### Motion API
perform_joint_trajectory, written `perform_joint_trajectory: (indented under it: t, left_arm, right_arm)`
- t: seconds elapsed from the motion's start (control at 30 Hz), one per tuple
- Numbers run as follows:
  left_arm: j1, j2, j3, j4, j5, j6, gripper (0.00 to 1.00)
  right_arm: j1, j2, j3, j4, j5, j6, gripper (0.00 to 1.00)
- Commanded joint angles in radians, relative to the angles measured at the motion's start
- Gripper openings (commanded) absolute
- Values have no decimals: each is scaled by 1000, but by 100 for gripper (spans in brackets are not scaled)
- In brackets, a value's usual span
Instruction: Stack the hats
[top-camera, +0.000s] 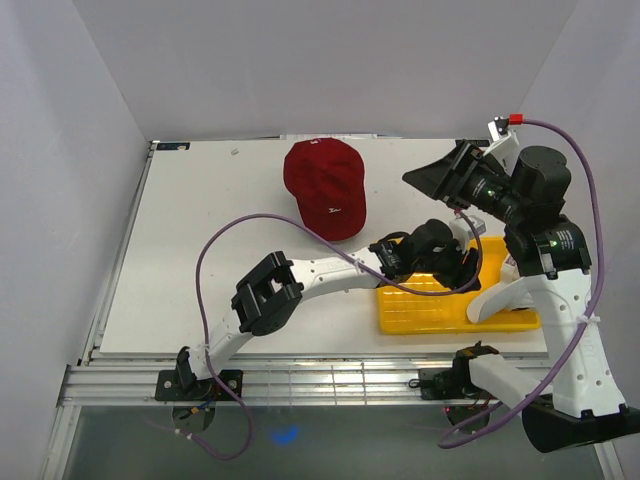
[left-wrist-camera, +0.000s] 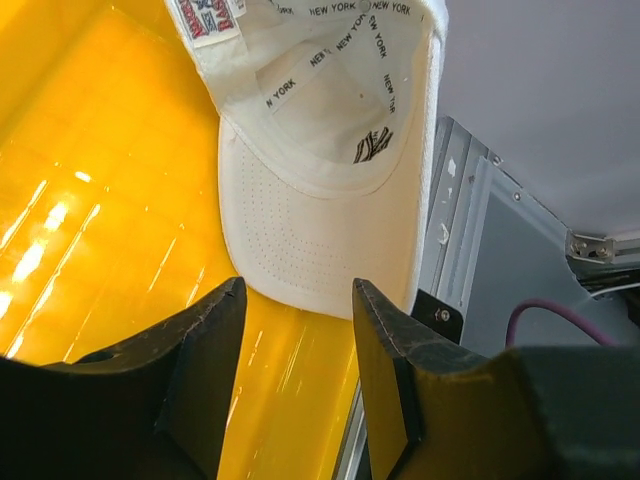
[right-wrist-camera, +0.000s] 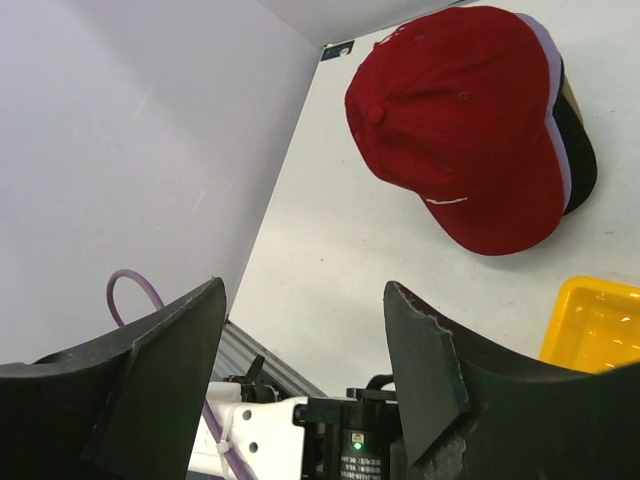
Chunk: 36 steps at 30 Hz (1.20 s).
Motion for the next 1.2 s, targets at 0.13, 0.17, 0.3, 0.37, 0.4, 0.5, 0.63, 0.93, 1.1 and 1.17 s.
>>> perform_joint_trajectory:
  t: [0.13, 0.17, 0.3, 0.37, 0.4, 0.5, 0.63, 0.93, 1.1, 1.17]
  left_arm:
    - [-31, -62, -10, 160, -95, 51, 58]
    - [-33, -62, -8, 167, -94, 54, 58]
    - [-37, -38, 58, 145, -69, 73, 58]
    - [-48, -25, 73, 135, -69, 84, 58]
    - [-51, -25, 73, 136, -77, 91, 58]
    - [-60, -19, 76, 136, -80, 102, 58]
    - [-74, 27, 169, 64, -86, 127, 58]
    - [-99, 103, 265, -63, -121, 165, 58]
    - [-110, 107, 260, -82, -141, 186, 58]
    - [-114, 111, 260, -91, -143, 191, 58]
  right_arm:
    - [82, 7, 28, 79, 35, 12, 71]
    - [84, 9, 31, 81, 32, 12, 71]
    - [89, 9, 34, 92, 26, 11, 72]
    - [90, 7, 30, 95, 23, 11, 72]
    - [90, 7, 25, 99, 22, 11, 72]
    - [90, 4, 13, 110, 11, 9, 72]
    - [90, -1, 5, 121, 6, 11, 73]
    - [90, 1, 4, 118, 2, -3, 73]
    - [90, -8, -19, 129, -3, -6, 73]
    - [90, -10, -25, 130, -5, -6, 73]
